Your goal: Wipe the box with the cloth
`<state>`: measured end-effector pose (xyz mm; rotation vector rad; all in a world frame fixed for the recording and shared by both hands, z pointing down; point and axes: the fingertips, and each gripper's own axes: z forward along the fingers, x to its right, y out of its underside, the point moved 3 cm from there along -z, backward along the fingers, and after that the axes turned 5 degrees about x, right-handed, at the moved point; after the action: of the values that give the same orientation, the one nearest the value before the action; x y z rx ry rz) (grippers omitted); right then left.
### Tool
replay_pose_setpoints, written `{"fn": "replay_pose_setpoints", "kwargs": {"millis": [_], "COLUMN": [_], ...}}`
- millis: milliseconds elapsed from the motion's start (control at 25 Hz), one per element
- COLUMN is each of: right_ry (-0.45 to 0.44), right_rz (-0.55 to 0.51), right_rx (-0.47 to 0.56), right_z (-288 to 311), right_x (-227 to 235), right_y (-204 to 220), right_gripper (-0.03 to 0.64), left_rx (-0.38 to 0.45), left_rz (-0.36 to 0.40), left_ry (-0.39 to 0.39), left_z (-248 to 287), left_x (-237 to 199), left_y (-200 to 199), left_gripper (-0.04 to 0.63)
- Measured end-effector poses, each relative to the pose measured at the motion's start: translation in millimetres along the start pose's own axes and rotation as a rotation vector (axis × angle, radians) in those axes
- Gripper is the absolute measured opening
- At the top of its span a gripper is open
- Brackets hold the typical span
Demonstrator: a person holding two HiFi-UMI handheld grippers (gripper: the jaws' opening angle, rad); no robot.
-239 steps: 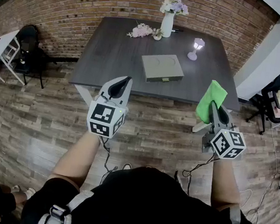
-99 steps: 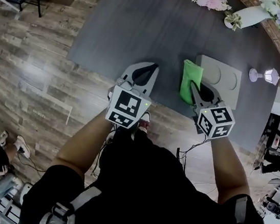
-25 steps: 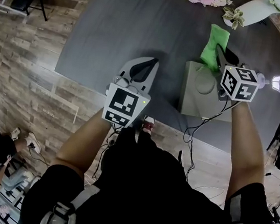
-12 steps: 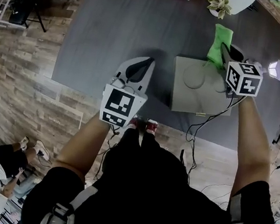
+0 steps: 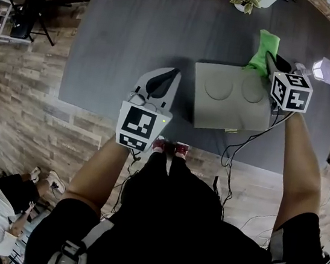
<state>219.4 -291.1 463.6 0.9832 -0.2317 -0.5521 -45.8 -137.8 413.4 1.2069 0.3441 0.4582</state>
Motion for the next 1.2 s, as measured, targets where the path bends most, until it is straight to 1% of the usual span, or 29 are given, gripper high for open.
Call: {"fn": "replay_pose_setpoints", "kwargs": {"millis": [280,480,640,880,1200], "right_ry": [0.014,0.035,0.051,0.056,0.076], "right_rz": [0.004,0.049,0.073,0.086,0.099], "right_rx": [0.010,0.014,0.016,0.028,0.007], "right_z": [-5,-15,-28,-44,-62], "right_x": [18,28,28,27,29], "right_y": [7,19,24,30,54], "right_gripper": [0.038,0.038,0.038,0.038,0.038], "left_rx": [-0.003,-0.016,-0.018,0.004,0.001], "left_rz": [0.018,0.033,0.056,0.093,0.096], "left_ry": [0.017,0.030,0.051,0.077,0.084], "left_z": [11,18,19,15,5], "left_x": [16,25,36,50,63], "left_y": [-4,-4,-11,-28,-21], "left_gripper": [0.009,0.009,0.009,0.009,0.009]}}
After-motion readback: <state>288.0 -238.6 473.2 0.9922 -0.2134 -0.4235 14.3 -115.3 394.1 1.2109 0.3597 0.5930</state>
